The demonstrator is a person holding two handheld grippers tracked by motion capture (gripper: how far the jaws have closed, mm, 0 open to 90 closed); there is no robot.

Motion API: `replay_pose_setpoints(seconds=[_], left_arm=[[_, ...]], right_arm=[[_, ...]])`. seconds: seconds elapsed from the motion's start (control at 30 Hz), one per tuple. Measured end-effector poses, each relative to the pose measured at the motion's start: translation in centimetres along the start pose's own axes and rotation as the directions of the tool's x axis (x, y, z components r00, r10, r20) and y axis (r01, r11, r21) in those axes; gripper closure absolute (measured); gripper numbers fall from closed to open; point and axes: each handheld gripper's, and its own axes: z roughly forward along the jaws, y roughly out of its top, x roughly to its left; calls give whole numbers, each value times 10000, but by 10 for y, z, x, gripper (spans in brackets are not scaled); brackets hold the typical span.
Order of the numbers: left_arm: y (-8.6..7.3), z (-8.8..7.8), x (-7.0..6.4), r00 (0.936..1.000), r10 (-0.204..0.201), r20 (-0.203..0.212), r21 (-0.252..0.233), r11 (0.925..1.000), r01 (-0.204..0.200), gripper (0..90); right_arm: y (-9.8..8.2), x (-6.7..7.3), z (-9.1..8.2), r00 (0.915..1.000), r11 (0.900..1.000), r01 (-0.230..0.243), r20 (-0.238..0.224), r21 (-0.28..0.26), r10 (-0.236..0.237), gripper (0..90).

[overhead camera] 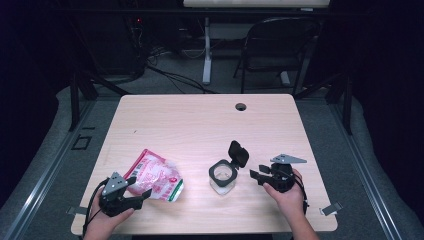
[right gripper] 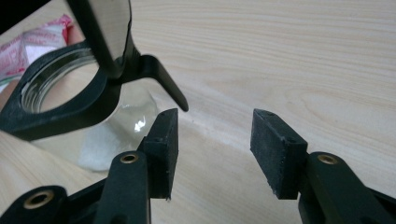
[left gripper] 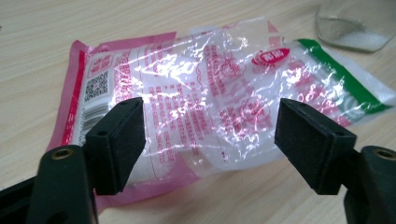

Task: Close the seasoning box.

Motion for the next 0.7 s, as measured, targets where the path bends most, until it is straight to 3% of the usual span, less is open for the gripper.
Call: replay_pose_setpoints(seconds=[0.1,0.17,0.23,0.47,0.6,0.7], left_arm=[[-5,2,-3,9989,469,-92,229,9986,-467,220],[-8,5,-7,9948,976,-278,465,9943,-962,182],[-9,6,-11,9922,1208,-318,551,9914,-1190,171],[-10,8,-17,9881,1503,-331,476,9877,-1487,161],[-10,7,-20,9776,2100,-113,512,9765,-2092,157],[-9,10,-20,9777,2087,-237,596,9765,-2070,157]], right_arm=[[4,-4,2,9998,9998,-194,-48,-94,193,515],[5,-6,3,9990,9990,-430,-150,-103,429,516],[6,-7,4,9983,9984,-543,-234,-160,539,517],[8,-6,6,9991,9994,-345,-234,-86,343,516],[8,-5,5,9991,9994,-310,-278,-119,307,514],[8,-5,6,9991,9995,-314,-302,-106,310,514]])
